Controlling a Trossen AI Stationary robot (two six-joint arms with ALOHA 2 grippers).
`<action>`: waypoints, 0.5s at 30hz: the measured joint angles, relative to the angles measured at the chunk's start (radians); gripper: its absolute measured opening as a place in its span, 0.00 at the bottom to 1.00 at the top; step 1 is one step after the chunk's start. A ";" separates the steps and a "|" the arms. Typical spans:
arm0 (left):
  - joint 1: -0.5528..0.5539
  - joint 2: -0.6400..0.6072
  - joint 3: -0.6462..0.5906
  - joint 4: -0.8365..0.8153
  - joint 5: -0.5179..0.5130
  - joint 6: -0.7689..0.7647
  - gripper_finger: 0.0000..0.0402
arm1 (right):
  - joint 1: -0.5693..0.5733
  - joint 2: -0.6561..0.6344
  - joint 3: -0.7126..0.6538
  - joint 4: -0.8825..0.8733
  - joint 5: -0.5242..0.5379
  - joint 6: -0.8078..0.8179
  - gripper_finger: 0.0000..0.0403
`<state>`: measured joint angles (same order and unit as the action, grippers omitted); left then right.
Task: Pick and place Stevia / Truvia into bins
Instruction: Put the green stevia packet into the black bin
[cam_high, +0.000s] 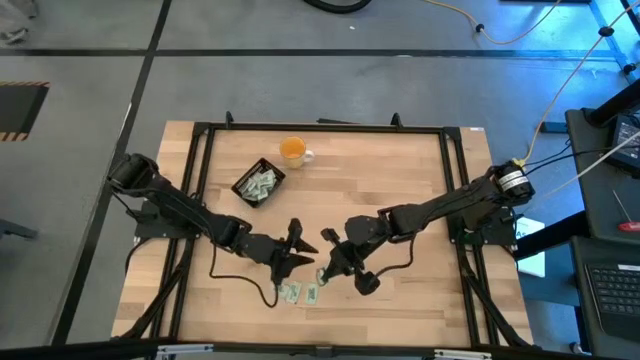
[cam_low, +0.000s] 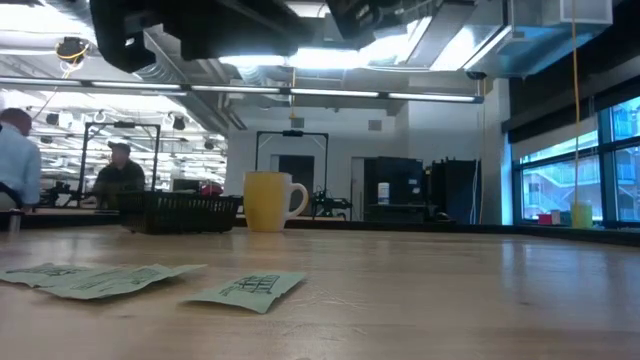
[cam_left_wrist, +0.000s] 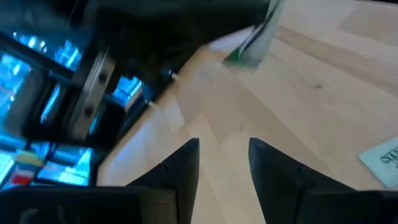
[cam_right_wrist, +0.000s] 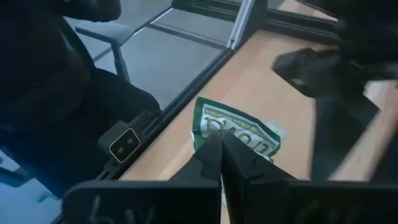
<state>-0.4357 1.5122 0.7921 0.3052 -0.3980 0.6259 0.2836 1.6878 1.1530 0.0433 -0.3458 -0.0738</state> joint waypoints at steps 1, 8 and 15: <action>-0.004 0.005 0.000 0.015 0.001 0.014 0.33 | -0.003 0.000 0.000 -0.001 0.001 0.011 0.00; -0.030 0.021 0.000 0.093 0.074 0.032 0.34 | -0.013 0.000 0.000 -0.005 0.003 0.037 0.00; -0.054 0.021 0.000 0.123 0.077 0.032 0.33 | -0.027 0.000 0.000 -0.004 0.020 0.043 0.00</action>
<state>-0.4901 1.5333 0.7925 0.4281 -0.3207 0.6583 0.2568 1.6878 1.1530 0.0391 -0.3258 -0.0311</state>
